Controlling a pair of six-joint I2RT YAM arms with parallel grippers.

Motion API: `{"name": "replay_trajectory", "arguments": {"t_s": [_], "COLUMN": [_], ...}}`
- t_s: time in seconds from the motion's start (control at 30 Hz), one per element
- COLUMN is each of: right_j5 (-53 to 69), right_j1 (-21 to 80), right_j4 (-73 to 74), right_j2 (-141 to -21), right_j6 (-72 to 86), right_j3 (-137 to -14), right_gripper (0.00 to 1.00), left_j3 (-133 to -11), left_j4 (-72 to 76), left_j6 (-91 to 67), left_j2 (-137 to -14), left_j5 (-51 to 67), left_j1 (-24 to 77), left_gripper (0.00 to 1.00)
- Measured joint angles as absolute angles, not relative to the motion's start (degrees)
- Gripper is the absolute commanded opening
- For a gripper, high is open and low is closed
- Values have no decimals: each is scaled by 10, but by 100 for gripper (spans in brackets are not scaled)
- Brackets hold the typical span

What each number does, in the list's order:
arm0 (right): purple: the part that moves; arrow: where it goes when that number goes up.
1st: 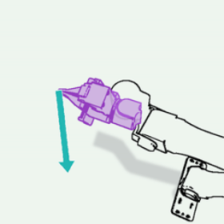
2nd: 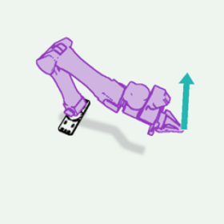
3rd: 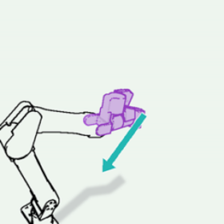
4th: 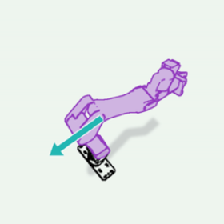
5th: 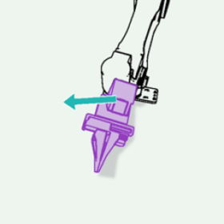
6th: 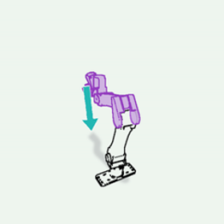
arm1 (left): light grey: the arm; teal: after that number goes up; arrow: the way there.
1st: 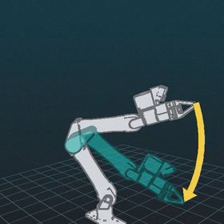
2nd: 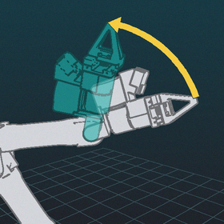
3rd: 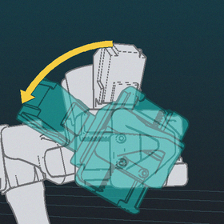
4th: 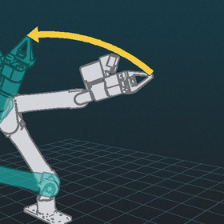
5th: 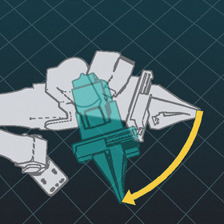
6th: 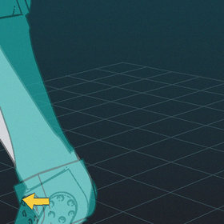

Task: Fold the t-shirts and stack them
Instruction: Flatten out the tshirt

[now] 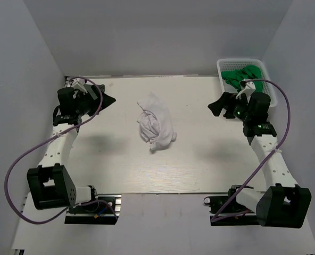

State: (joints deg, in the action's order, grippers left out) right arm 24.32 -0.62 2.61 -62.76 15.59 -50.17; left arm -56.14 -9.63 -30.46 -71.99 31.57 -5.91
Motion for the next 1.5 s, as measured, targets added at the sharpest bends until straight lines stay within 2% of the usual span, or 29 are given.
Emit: {"name": "replay_trajectory", "arguments": {"t_s": [0.27,0.43,0.6,0.83,0.97,1.03,1.23,1.27,1.37,1.4,1.47,1.5], "right_j5": [174,71,41,-29,-68,-86,-147,-154,-166,-167,-168,-168], "right_j1": [102,244,382,456,492,509,540,541,541,541,541,541], "right_j4": [110,143,127,88,84,84,82,76,62,57,47,40], "right_j2": [-724,-799,-825,-861,-895,-920,-946,-947,-960,-966,-975,-979], "right_j6": [86,57,67,136,183,204,240,245,256,260,266,268], "right_j3": [-559,-588,-595,-594,-600,-606,-606,-606,-607,-607,-607,-606], "right_gripper": [90,90,90,90,90,84,86,86,86,86,75,67], "left_j3": [-681,-812,-934,-1109,-1154,-1170,-1179,-1180,-1183,-1183,-1184,-1180], "left_j4": [-143,-201,-261,-345,-365,-370,-359,-354,-343,-342,-337,-332], "left_j6": [-288,-264,-248,-239,-238,-240,-244,-245,-246,-248,-249,-250], "left_j2": [-895,-1026,-1147,-1310,-1366,-1374,-1385,-1387,-1395,-1397,-1402,-1403], "left_j5": [308,264,198,129,108,97,78,78,78,78,78,79], "left_j1": [-22,43,100,136,149,153,160,162,164,164,167,169], "left_gripper": [99,99,99,99,99,98,81,73,56,42,23,4]}}
